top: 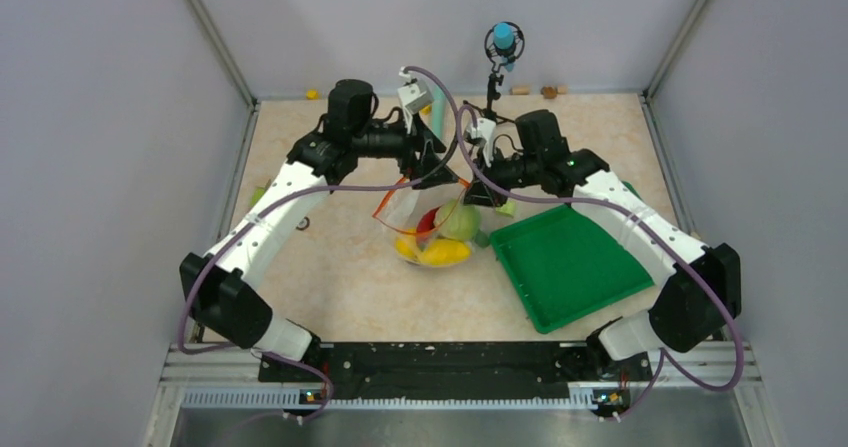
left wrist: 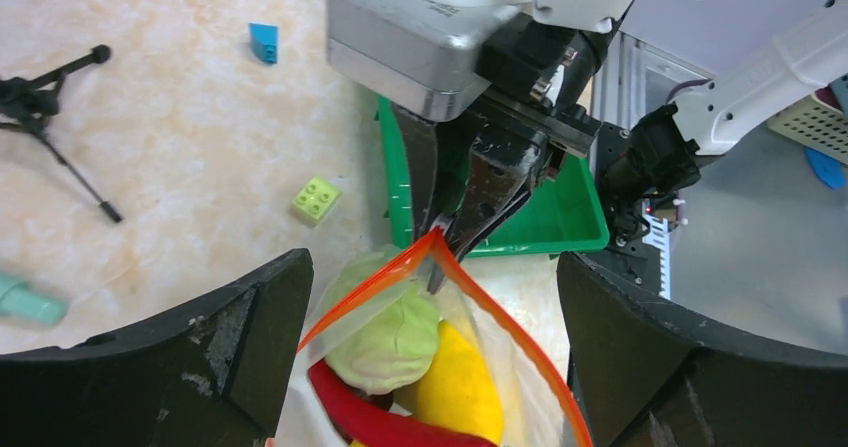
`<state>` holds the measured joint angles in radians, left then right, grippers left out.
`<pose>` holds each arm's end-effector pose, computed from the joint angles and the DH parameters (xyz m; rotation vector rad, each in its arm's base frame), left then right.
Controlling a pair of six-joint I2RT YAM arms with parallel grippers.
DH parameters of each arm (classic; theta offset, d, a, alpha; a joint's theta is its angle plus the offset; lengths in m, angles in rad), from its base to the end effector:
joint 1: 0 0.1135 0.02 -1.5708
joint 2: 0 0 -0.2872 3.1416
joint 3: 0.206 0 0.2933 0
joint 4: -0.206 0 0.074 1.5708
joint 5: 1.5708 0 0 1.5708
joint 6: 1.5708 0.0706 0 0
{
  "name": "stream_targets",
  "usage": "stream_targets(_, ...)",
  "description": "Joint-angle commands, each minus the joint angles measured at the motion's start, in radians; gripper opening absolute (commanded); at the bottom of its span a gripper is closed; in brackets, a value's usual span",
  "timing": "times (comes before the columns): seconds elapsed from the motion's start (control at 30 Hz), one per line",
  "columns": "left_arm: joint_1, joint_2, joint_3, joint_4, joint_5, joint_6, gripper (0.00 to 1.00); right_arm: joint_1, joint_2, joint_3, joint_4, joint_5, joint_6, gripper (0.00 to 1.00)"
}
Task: Place the food in the zip-top bag and seal the zipper
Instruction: Adjust the zipper food storage bag at the center of the board.
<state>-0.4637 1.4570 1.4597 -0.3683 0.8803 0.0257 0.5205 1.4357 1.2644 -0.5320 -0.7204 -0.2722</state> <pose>0.3204 -0.2211 0.4171 1.0379 1.6626 -1.1358 0.2990 0.2251 0.3261 -1.2027 1.8803 0.9479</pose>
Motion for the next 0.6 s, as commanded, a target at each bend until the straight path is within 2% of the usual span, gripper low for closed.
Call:
stream_targets(0.0,-0.02,0.058,0.094,-0.029,0.09,0.01,0.97,-0.003,0.006,0.085,0.075,0.063,0.13,0.0)
stream_targets(0.17,-0.049,0.08,0.099,-0.103,0.083,0.057,0.97,-0.003,0.0,0.072,0.143,0.111,0.178,0.0)
stream_targets(0.43,-0.134,0.093,0.105,-0.283,-0.137,0.232,0.97,-0.003,-0.018,0.031,0.197,-0.004,0.16,0.0)
stream_targets(0.5,-0.138,0.098,0.111,-0.294,-0.171,0.237,0.93,-0.005,-0.031,0.019,0.193,-0.022,0.148,0.0)
stream_targets(0.57,-0.138,0.1,0.117,-0.323,-0.203,0.249,0.81,-0.016,-0.042,0.005,0.195,-0.047,0.147,0.0)
